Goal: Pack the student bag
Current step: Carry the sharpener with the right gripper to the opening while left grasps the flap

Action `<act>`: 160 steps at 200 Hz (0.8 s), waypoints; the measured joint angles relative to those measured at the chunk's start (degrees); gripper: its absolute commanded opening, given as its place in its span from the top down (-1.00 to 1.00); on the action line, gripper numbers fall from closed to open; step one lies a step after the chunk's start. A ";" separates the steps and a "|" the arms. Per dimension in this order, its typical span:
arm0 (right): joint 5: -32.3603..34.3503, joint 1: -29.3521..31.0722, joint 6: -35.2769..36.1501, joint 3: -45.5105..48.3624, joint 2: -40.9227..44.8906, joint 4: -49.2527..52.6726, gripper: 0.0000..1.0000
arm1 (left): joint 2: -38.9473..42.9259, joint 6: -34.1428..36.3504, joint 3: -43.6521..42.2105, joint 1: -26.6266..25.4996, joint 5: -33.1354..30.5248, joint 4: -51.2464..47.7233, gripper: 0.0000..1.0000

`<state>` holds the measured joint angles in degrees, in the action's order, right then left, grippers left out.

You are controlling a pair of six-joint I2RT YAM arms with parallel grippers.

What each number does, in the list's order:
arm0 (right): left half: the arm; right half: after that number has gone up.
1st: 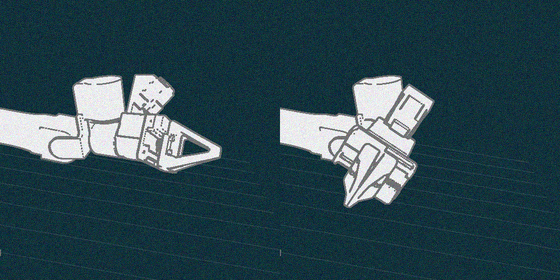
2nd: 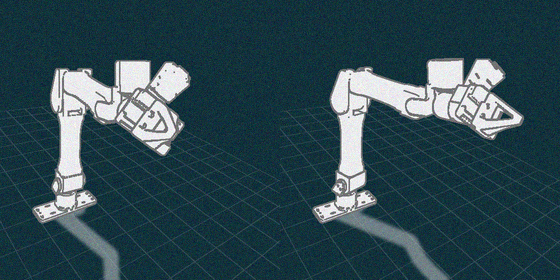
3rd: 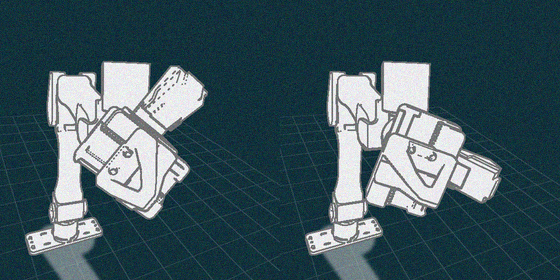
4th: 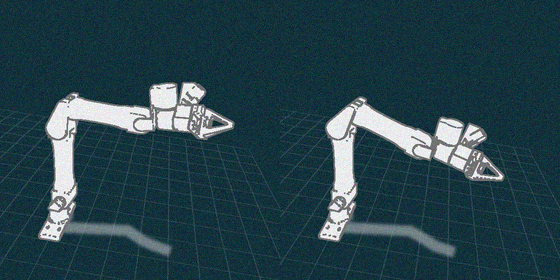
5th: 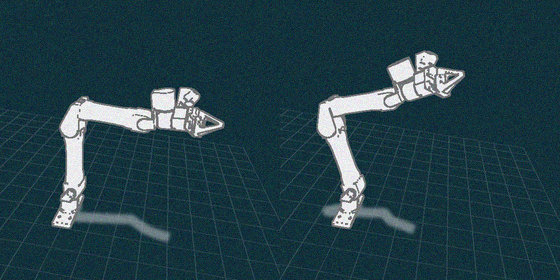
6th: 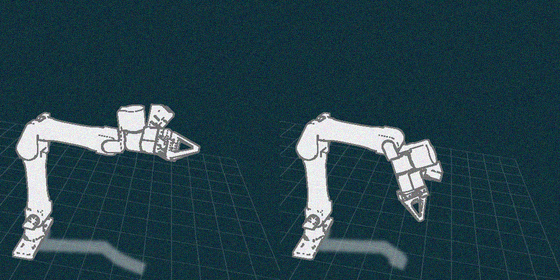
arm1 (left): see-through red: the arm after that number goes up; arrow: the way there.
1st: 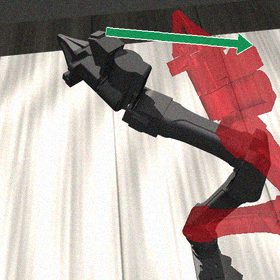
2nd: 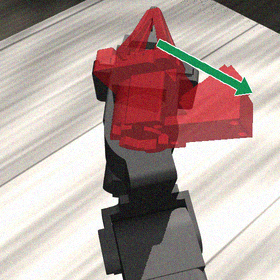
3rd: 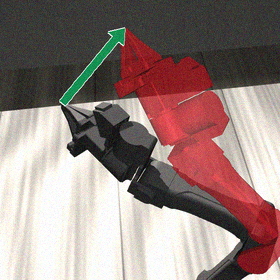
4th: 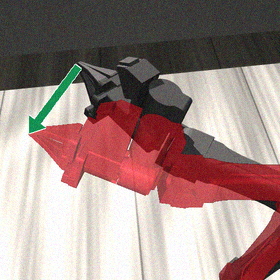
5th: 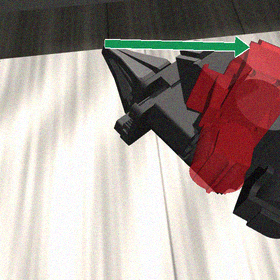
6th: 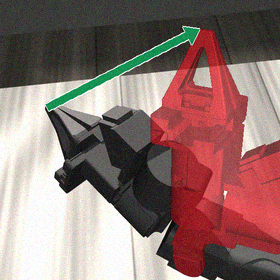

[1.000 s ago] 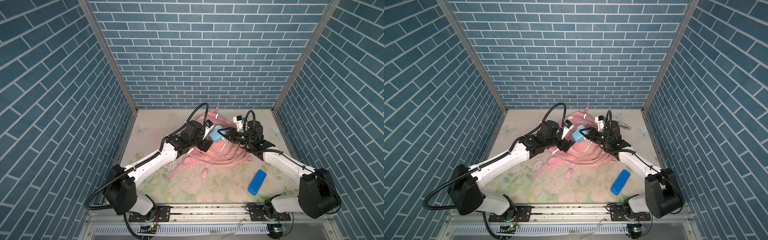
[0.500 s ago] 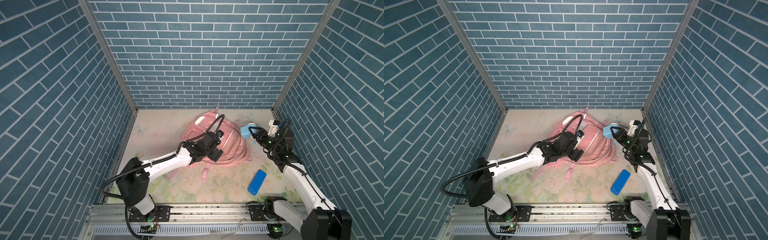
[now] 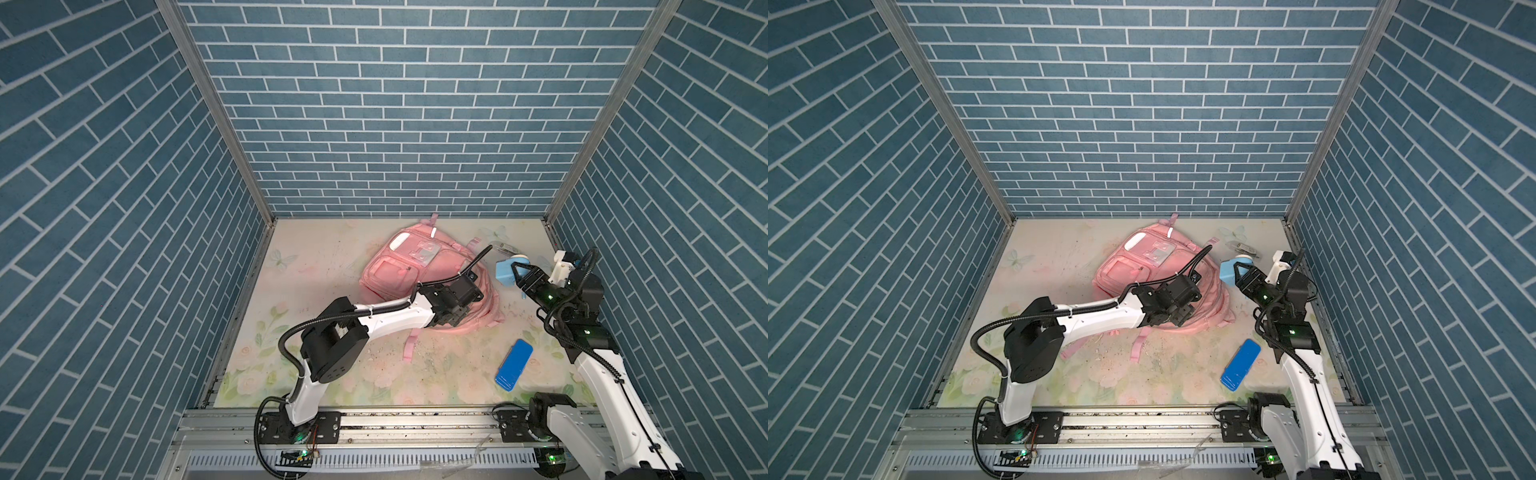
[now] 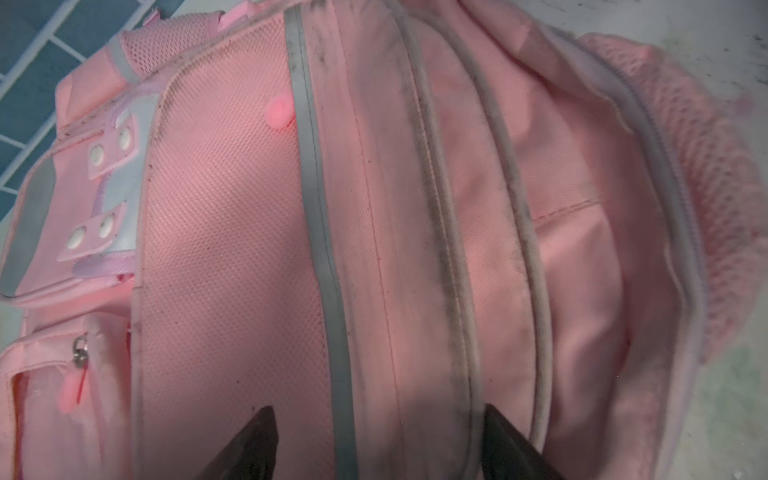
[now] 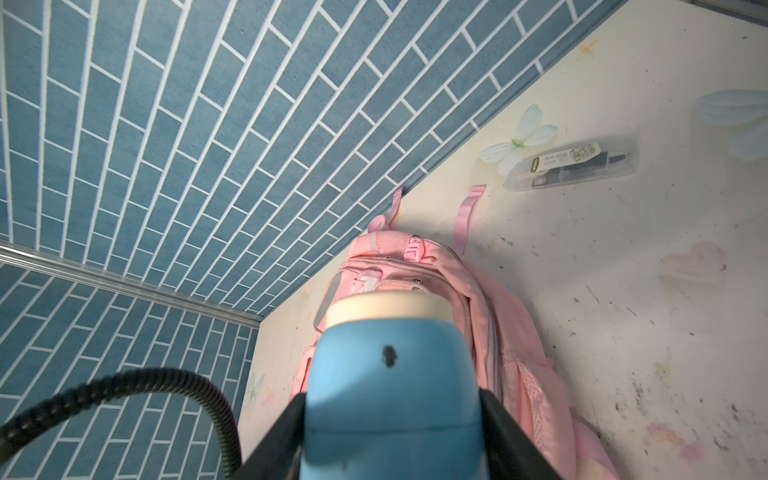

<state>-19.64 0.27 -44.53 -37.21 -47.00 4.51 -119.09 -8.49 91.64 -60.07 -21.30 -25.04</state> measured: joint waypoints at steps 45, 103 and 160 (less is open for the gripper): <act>0.66 -0.07 0.70 0.46 0.15 1.44 0.53 | -3.61 -2.05 4.79 -0.59 -2.03 -3.87 0.98; 0.87 -0.17 1.33 1.84 0.81 2.19 0.55 | 3.80 -5.27 4.07 3.41 2.80 -4.81 1.00; -0.04 2.29 -1.07 3.96 -5.01 -3.89 0.55 | 17.14 -9.14 -0.31 9.68 7.65 -1.07 1.00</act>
<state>-19.68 2.57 -45.60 -33.26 -52.01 0.62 -101.95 -17.63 91.33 -50.39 -13.65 -26.11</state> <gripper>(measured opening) 0.591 0.089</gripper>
